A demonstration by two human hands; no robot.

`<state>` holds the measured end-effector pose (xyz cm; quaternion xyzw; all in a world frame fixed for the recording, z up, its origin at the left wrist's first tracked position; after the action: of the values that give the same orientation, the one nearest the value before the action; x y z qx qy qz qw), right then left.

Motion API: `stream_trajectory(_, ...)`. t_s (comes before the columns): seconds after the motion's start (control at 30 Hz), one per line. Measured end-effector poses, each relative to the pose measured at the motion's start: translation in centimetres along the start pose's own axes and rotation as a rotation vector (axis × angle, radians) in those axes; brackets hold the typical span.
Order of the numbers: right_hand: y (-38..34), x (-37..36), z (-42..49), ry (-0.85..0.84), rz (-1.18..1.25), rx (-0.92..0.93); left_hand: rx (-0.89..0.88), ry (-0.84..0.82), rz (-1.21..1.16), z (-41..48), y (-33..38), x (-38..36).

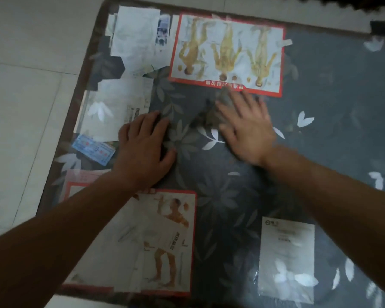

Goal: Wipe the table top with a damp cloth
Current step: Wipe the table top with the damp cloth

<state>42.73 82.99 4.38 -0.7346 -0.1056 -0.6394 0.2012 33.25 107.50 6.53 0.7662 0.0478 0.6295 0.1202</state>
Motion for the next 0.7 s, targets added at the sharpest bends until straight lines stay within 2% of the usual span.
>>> stream_trajectory(0.07,2.2,0.8,4.2,0.026,0.066,-0.256,-0.003,-0.020,0.015,1.0,-0.4,0.2)
stream_trajectory(0.13,1.6,0.9,6.4,0.043,0.109,-0.393,0.011,-0.030,0.029,2.7,-1.1,0.4)
stream_trajectory(0.17,0.3,0.7,6.5,0.047,0.096,-0.354,0.016,-0.032,0.033,3.6,-1.6,0.7)
stream_trajectory(0.27,-2.8,-0.1,3.7,0.022,0.015,0.067,0.041,-0.030,0.046,6.1,-3.5,1.5)
stream_trajectory(0.33,-1.7,0.2,3.1,-0.035,-0.009,0.205,0.053,-0.034,0.067,6.9,-4.9,1.6)
stream_trajectory(0.4,0.8,0.9,5.5,-0.052,-0.023,0.121,0.035,-0.048,0.085,7.0,-5.6,1.4)
stream_trajectory(0.5,3.9,2.1,11.4,-0.004,-0.015,-0.195,0.014,-0.016,0.074,6.9,-6.1,0.7)
stream_trajectory(0.57,3.2,2.6,15.6,0.022,0.025,-0.357,0.009,0.008,0.075,6.9,-6.3,0.4)
stream_trajectory(0.63,-0.5,2.3,18.4,0.036,0.032,-0.347,0.000,0.017,0.061,6.9,-6.3,0.3)
stream_trajectory(0.7,-4.8,1.7,19.0,0.018,0.028,-0.132,-0.006,0.020,0.044,6.9,-6.3,0.5)
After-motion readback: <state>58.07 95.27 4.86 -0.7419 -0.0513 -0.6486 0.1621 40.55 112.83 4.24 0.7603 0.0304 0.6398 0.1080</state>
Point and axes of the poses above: each hand's wrist, its own z-axis towards the middle knuckle, its own x-axis out of the back of the hand, y = z × x, the point moved 2 cm from there along z, towards the middle knuckle, and after that the axes turned 4 degrees about -x, right-handed, at the moved point
